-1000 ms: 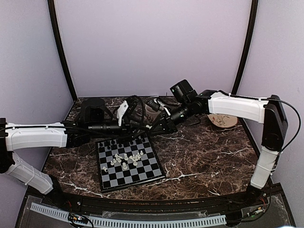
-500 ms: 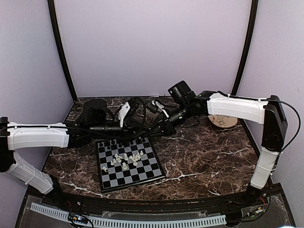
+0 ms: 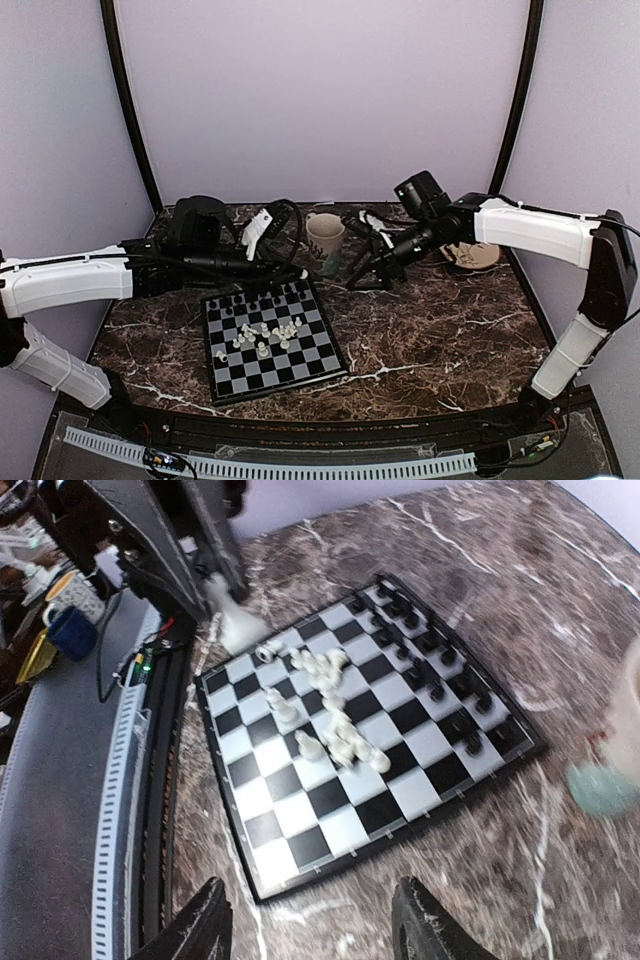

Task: Set up the chess pieces on the board
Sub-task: Pass from the right arm to the left

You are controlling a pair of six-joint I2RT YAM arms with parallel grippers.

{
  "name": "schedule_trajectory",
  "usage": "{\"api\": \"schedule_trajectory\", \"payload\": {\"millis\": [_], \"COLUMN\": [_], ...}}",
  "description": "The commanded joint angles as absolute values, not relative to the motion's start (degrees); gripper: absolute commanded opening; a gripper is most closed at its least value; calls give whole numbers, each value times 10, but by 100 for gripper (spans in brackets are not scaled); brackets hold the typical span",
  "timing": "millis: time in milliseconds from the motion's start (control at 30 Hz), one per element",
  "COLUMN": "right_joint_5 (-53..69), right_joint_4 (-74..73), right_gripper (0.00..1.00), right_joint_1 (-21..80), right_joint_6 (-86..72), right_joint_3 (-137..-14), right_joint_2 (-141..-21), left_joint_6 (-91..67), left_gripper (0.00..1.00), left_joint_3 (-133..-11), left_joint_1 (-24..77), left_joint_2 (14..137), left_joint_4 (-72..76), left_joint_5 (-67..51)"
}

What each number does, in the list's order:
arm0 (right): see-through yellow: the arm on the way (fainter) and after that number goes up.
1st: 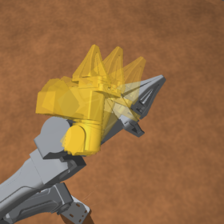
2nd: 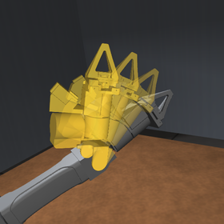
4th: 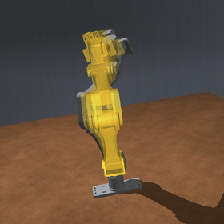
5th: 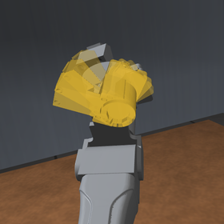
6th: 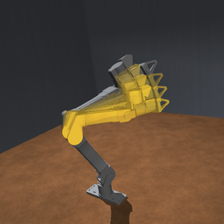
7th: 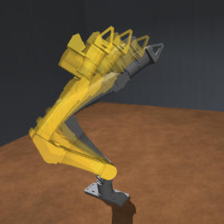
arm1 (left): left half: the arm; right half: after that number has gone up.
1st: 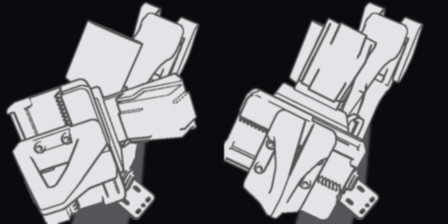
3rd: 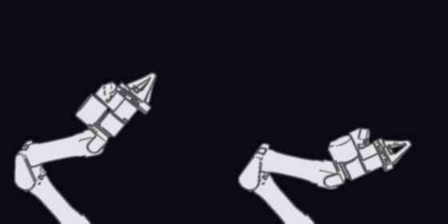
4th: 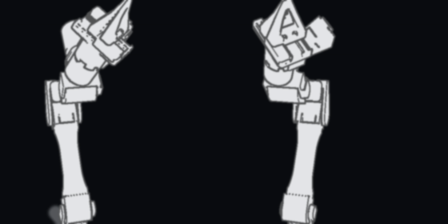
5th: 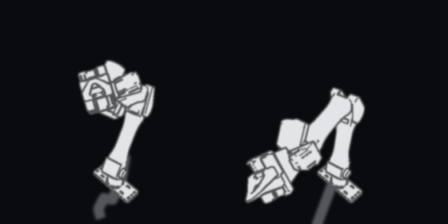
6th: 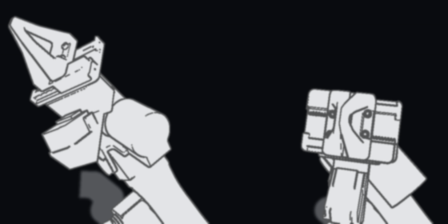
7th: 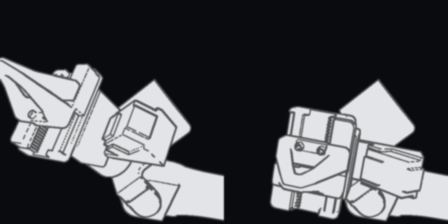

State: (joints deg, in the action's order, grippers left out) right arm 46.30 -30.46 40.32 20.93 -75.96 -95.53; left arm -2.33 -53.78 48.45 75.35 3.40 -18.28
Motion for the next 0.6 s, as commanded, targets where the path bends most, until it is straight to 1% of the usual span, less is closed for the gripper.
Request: {"api": "schedule_trajectory", "payload": {"millis": [0,100,200,300,567], "right_joint_5": [428,423,400,374,375], "right_joint_4": [-262,-207,-163,-164,-161], "right_gripper": [55,54,54,53,53], "right_joint_1": [323,278,263,263,263], "right_joint_6": [229,222,236,255,264], "right_joint_3": [-670,-600,-549,-545,-534], "right_joint_2": [-878,-849,-828,-822,-822], "left_joint_6": [-91,-151,-193,-226,-333], "left_gripper": [9,9,9,9,8], "left_joint_3": [-528,-487,-460,-439,-401], "left_joint_1": [487,490,511,540,621], "left_joint_2": [708,676,646,622,601], "left_joint_4": [-131,-168,-215,-260,-372], "left_joint_5": [-144,-124,-93,-62,19]}}
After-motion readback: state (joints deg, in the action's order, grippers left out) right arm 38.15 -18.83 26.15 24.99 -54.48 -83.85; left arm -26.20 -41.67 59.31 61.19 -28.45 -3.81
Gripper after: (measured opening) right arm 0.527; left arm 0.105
